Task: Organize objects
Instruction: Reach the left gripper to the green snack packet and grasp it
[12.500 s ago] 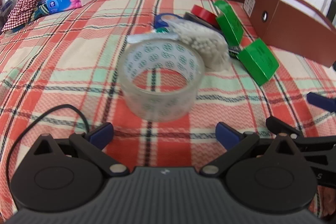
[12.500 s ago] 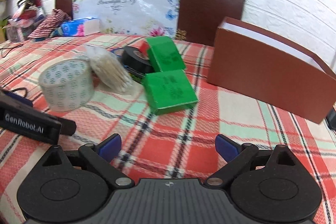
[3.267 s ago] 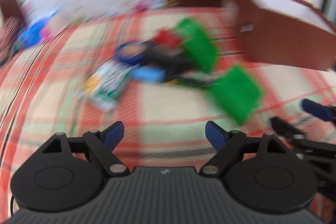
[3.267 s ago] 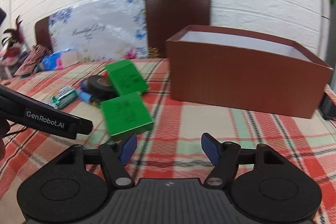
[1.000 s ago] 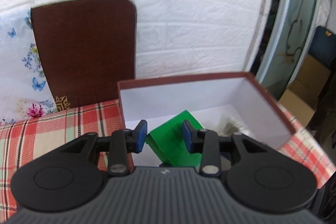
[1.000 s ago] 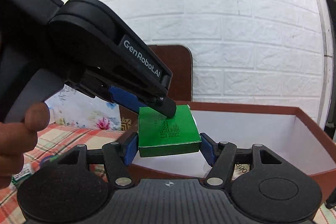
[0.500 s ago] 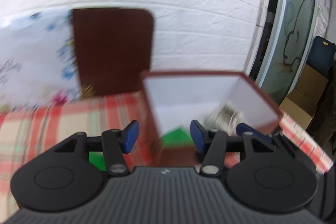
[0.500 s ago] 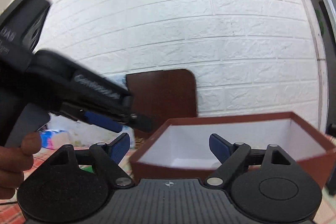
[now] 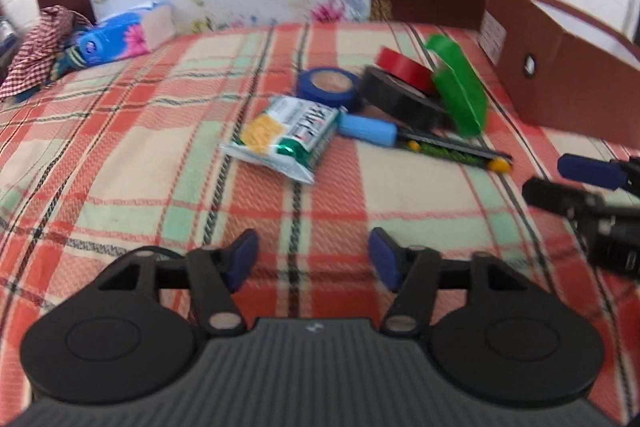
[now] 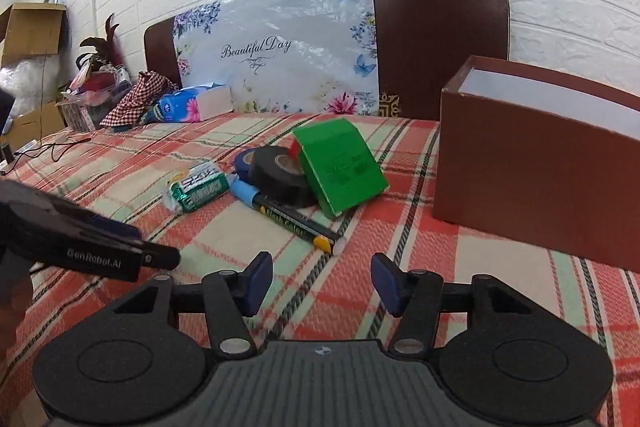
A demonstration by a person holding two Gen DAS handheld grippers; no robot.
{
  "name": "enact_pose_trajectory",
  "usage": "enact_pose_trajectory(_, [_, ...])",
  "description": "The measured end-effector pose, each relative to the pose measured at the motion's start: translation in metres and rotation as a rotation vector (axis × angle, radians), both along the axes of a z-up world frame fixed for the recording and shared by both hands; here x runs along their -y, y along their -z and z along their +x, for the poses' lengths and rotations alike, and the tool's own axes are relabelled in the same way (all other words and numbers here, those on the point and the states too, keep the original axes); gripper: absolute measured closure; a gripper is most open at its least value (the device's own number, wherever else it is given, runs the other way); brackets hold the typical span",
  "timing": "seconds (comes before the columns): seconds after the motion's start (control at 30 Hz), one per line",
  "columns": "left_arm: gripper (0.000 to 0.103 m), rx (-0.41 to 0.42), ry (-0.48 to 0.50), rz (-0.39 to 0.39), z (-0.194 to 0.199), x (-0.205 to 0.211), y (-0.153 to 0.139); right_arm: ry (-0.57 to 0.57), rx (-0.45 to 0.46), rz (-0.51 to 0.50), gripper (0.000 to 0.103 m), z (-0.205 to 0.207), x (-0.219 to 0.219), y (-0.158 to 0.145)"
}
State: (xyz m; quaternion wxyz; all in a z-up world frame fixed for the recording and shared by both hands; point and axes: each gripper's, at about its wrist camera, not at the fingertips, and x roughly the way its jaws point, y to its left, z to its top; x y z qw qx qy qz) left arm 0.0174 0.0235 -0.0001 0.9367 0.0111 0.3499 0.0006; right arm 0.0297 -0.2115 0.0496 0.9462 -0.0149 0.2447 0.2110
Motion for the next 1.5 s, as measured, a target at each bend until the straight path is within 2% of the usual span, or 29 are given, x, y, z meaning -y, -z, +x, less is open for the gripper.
enact_pose_trajectory(0.03, [0.026, 0.042, 0.002, 0.018, -0.001, 0.002, 0.005, 0.005, 0.011, 0.001, 0.048, 0.006, -0.003, -0.003])
enact_pose_trajectory(0.1, [0.025, 0.077, 0.007, 0.042, -0.003, 0.006, 0.011, -0.005, 0.050, -0.009, 0.048, 0.021, -0.012, -0.004])
enact_pose_trajectory(0.23, [0.023, 0.073, 0.016, 0.001, 0.003, 0.000, 0.010, -0.046, 0.108, -0.093, 0.031, 0.059, -0.028, -0.001])
enact_pose_trajectory(0.3, [0.023, 0.075, 0.017, 0.005, 0.006, 0.003, 0.011, -0.068, 0.106, -0.115, 0.029, 0.079, -0.032, 0.002])
enact_pose_trajectory(0.33, [0.022, 0.075, 0.019, 0.004, 0.005, 0.003, 0.012, -0.088, 0.100, -0.103, 0.021, 0.088, -0.031, 0.002])
enact_pose_trajectory(0.5, [0.020, 0.074, 0.022, 0.006, 0.005, 0.006, 0.014, -0.169, 0.038, -0.047, 0.016, 0.117, -0.028, 0.008])
enact_pose_trajectory(0.53, [0.020, 0.074, 0.022, 0.006, 0.005, 0.006, 0.014, -0.169, 0.026, -0.028, 0.018, 0.119, -0.026, 0.009])
enact_pose_trajectory(0.57, [0.020, 0.074, 0.022, 0.006, 0.005, 0.006, 0.014, -0.152, 0.026, -0.013, 0.037, 0.119, -0.021, 0.008])
enact_pose_trajectory(0.6, [0.020, 0.074, 0.022, 0.007, 0.005, 0.006, 0.014, -0.158, 0.001, 0.004, 0.062, 0.121, -0.017, 0.006])
enact_pose_trajectory(0.63, [0.020, 0.073, 0.022, 0.007, 0.005, 0.006, 0.014, -0.164, -0.049, 0.039, 0.083, 0.123, -0.011, 0.005])
enact_pose_trajectory(0.67, [0.020, 0.074, 0.021, 0.008, 0.005, 0.006, 0.014, -0.153, -0.061, 0.064, 0.083, 0.119, -0.006, 0.004])
enact_pose_trajectory(0.77, [0.020, 0.074, 0.022, 0.009, 0.005, 0.006, 0.013, -0.136, -0.025, 0.052, 0.083, 0.085, 0.005, -0.006])
enact_pose_trajectory(0.8, [0.020, 0.074, 0.022, 0.008, 0.005, 0.006, 0.013, -0.141, -0.032, 0.080, 0.083, 0.070, 0.012, -0.010])
enact_pose_trajectory(0.83, [0.020, 0.074, 0.022, 0.008, 0.005, 0.007, 0.013, -0.148, -0.061, 0.138, 0.083, 0.056, 0.022, -0.014])
enact_pose_trajectory(0.9, [0.020, 0.070, 0.024, 0.002, 0.006, 0.006, 0.013, -0.152, -0.192, 0.324, 0.082, 0.035, 0.044, -0.011])
enact_pose_trajectory(0.97, [0.020, 0.063, 0.026, 0.005, 0.007, 0.007, 0.011, -0.170, -0.330, 0.489, 0.080, 0.016, 0.062, 0.005])
enact_pose_trajectory(1.0, [0.020, 0.057, 0.028, 0.008, 0.007, 0.007, 0.010, -0.156, -0.368, 0.507, 0.079, 0.007, 0.067, 0.014])
enact_pose_trajectory(1.03, [0.020, 0.047, 0.032, 0.007, 0.008, 0.007, 0.008, -0.120, -0.377, 0.477, 0.069, -0.003, 0.070, 0.021])
enact_pose_trajectory(1.07, [0.020, 0.034, 0.039, 0.000, 0.008, 0.008, 0.005, -0.069, -0.359, 0.425, 0.058, -0.014, 0.073, 0.024])
enact_pose_trajectory(1.1, [0.021, 0.017, 0.050, -0.018, 0.007, 0.008, 0.002, -0.044, -0.318, 0.420, 0.059, -0.025, 0.079, 0.024])
enact_pose_trajectory(1.13, [0.023, 0.000, 0.062, -0.042, 0.006, 0.008, -0.002, -0.013, -0.300, 0.411, 0.048, -0.033, 0.083, 0.020])
enact_pose_trajectory(1.17, [0.024, -0.016, 0.079, -0.070, 0.004, 0.009, -0.006, 0.016, -0.269, 0.377, 0.028, -0.040, 0.085, 0.015])
enact_pose_trajectory(1.23, [0.028, -0.056, 0.127, -0.143, 0.001, 0.014, -0.014, 0.099, -0.150, 0.246, 0.008, -0.057, 0.082, 0.004])
enact_pose_trajectory(1.3, [0.031, -0.096, 0.185, -0.190, -0.002, 0.025, -0.021, 0.104, -0.092, 0.143, 0.008, -0.070, 0.078, -0.002])
enact_pose_trajectory(1.43, [0.033, -0.173, 0.291, -0.256, -0.009, 0.051, -0.034, 0.028, -0.118, 0.157, 0.010, -0.091, 0.075, -0.004])
enact_pose_trajectory(1.5, [0.034, -0.200, 0.335, -0.259, -0.013, 0.066, -0.038, -0.013, -0.127, 0.104, 0.010, -0.097, 0.064, -0.003])
